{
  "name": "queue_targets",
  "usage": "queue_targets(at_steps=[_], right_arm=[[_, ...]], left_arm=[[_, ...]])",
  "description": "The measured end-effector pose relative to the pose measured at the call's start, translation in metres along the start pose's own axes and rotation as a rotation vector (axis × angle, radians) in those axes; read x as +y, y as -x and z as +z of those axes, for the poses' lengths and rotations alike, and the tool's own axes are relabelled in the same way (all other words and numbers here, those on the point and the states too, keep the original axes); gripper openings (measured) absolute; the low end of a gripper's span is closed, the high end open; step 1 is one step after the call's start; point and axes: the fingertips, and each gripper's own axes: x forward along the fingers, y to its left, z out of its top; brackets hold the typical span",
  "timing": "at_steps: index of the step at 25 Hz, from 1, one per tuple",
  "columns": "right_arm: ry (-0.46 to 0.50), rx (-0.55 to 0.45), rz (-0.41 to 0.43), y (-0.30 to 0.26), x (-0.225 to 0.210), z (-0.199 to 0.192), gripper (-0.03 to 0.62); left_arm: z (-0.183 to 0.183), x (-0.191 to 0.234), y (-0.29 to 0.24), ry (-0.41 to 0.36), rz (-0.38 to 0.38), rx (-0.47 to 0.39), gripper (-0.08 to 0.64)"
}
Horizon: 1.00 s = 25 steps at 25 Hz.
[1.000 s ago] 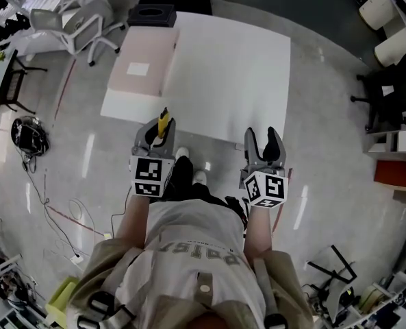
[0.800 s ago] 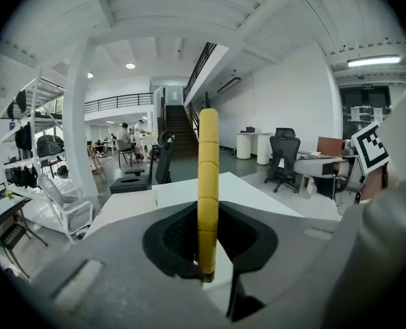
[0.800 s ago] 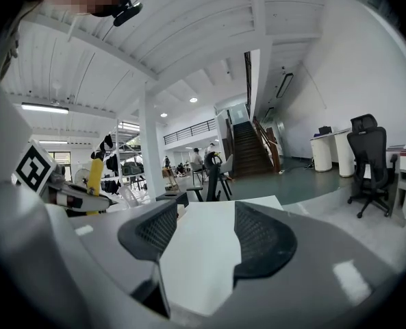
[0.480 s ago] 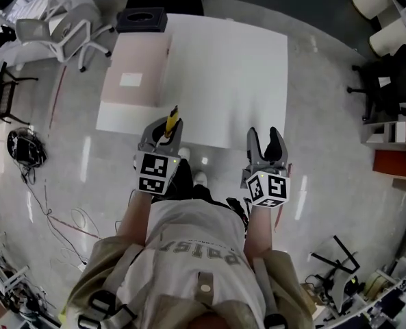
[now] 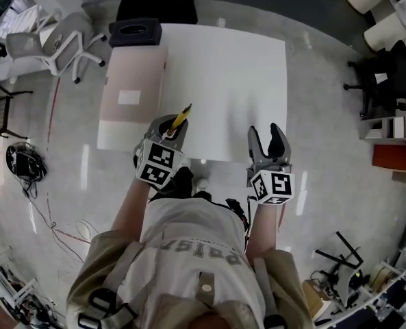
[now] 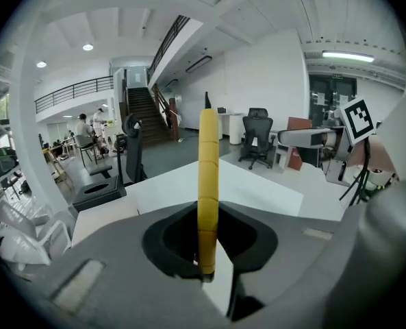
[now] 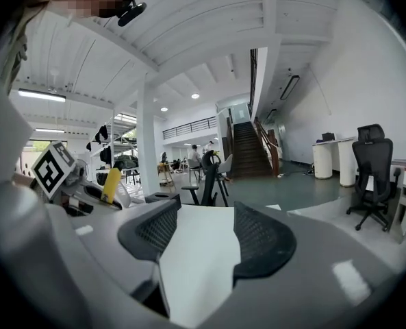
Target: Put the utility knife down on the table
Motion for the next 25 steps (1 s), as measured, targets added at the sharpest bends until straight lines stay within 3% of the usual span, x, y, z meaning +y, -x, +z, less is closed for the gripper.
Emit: queue_targets(at_steps=[9,15,25], right_arm=[[0.172,0.088,0.154,-0.042,0.033,-0.003,0.242],[0.275,0.170,0.283,-0.062,0.064,-0.010,0.242],[0.444,0.351,0.575,-0.082,0.123,-0.027,0.242]], left_arm=[[-0.015,0.013,-0.034,-0.208,-0.169,0.155,0.055],[-0.021,0.026,-0.045,-0.343,-0.252,0.210,0.055],[-0.042,0.015,-0.063,-0.536,-0.380,0.295,0.055]])
